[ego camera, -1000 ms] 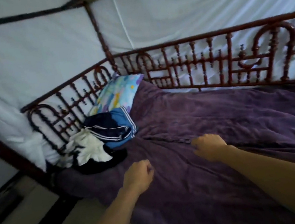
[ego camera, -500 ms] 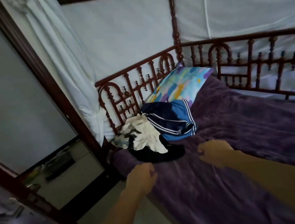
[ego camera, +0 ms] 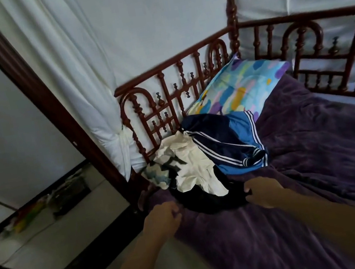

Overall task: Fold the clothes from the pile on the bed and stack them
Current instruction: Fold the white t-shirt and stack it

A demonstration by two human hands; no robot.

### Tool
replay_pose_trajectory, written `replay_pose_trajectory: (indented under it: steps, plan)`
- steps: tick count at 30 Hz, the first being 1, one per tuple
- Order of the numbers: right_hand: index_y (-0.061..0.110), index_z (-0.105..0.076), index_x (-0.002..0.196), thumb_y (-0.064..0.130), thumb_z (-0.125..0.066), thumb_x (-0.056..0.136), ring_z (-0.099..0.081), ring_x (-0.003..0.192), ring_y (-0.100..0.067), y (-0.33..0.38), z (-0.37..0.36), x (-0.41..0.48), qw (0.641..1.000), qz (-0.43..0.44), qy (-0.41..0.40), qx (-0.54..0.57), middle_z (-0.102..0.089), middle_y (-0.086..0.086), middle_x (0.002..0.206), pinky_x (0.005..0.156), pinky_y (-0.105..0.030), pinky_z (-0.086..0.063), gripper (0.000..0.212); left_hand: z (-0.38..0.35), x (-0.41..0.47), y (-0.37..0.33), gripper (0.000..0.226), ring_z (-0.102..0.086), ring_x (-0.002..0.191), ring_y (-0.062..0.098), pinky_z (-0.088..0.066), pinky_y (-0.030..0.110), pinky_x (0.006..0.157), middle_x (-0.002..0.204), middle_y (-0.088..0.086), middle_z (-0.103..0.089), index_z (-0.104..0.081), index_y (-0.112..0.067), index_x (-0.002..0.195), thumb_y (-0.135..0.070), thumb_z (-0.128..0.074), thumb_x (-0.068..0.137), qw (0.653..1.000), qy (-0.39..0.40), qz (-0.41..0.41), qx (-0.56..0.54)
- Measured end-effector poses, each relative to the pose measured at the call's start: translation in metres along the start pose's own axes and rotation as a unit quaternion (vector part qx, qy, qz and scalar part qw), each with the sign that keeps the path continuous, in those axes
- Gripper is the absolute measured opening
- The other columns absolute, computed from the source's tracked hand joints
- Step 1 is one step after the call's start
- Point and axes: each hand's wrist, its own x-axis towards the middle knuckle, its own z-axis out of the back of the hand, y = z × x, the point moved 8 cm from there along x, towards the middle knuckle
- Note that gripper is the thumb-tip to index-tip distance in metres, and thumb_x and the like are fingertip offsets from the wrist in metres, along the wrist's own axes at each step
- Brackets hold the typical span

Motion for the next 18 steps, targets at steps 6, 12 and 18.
replay_pose_trajectory:
  steps: [6,12,18]
  plan:
    - [0.031,-0.058,0.119,0.045,-0.055,0.087,-0.056,0.114,-0.022,0.025,-0.034,0.084,0.997,-0.061,0.027,0.028,-0.059,0.002,0.125,0.087,-0.033,-0.046,0.035,0.004,0.101,0.051,0.02,-0.062,0.103,0.021,-0.048,0.032,0.088,0.106,-0.001,-0.068,-0.065,-0.022,0.101,-0.033,-0.057,0.086,0.999,0.028,-0.034,-0.019]
    - [0.028,-0.061,0.112,0.042,-0.057,0.084,-0.058,0.107,-0.021,0.047,-0.073,0.143,0.982,-0.145,0.073,0.098,-0.06,0.002,0.119,0.08,-0.031,-0.047,0.032,0.007,0.191,0.093,0.019,-0.062,0.099,0.021,-0.049,0.034,0.087,0.103,0.001,-0.069,-0.066,-0.02,0.101,-0.029,-0.06,0.086,0.993,0.086,-0.079,-0.013]
    - [0.028,-0.062,0.109,0.039,-0.058,0.084,-0.059,0.105,-0.023,0.043,-0.113,0.188,0.959,-0.208,0.11,0.159,-0.061,-0.001,0.117,0.08,-0.033,-0.048,0.029,-0.023,0.259,0.097,0.015,-0.061,0.094,0.021,-0.048,0.032,0.085,0.091,0.002,-0.066,-0.066,-0.015,0.099,-0.023,-0.062,0.087,0.981,0.155,-0.113,-0.012]
